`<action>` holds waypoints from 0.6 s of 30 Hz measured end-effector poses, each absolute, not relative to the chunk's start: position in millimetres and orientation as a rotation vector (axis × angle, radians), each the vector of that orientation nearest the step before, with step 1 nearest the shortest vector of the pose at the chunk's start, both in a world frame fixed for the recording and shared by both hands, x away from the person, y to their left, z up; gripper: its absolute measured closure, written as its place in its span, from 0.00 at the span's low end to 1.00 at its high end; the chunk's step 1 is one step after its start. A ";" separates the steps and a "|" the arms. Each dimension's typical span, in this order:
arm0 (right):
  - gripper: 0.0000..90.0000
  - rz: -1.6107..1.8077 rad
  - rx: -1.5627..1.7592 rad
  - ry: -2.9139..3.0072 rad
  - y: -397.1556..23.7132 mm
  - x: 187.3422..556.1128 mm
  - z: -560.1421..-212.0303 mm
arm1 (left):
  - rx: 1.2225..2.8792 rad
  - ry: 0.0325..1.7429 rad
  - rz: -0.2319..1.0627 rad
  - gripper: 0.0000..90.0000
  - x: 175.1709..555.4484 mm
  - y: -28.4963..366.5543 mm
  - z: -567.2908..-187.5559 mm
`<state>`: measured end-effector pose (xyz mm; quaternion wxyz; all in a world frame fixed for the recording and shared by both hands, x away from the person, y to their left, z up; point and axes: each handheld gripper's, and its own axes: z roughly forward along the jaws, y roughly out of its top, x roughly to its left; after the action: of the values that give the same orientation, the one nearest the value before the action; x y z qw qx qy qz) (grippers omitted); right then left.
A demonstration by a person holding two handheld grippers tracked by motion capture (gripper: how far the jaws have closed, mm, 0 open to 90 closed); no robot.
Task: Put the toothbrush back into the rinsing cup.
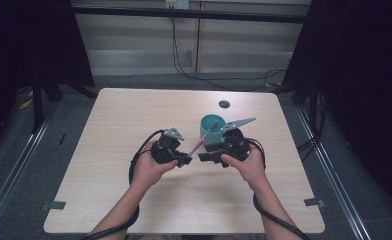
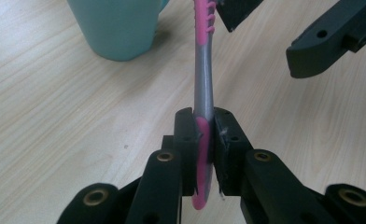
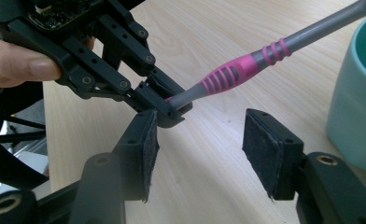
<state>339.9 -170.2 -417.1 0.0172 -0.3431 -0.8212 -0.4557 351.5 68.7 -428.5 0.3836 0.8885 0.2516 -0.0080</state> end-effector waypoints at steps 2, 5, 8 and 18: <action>0.51 -1.421 -1.066 -2.550 -169.0 339.7 -417.9 | 2.263 0.639 -0.024 0.90 351.4 68.1 -428.5; 0.52 -1.424 -1.071 -2.541 -167.8 339.9 -419.9 | 2.254 0.640 -0.028 0.90 351.0 67.1 -428.7; 0.53 -1.426 -1.080 -2.531 -166.9 340.0 -421.7 | 2.251 0.641 -0.028 0.90 350.6 66.7 -428.6; 0.62 -1.494 -1.111 -2.449 -166.8 342.4 -420.1 | 2.214 0.642 -0.046 0.90 348.7 63.7 -430.4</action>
<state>342.4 -166.8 -420.1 0.0324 -0.3608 -0.7957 -0.4855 348.7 63.7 -430.4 0.4058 0.8777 0.2544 -0.0182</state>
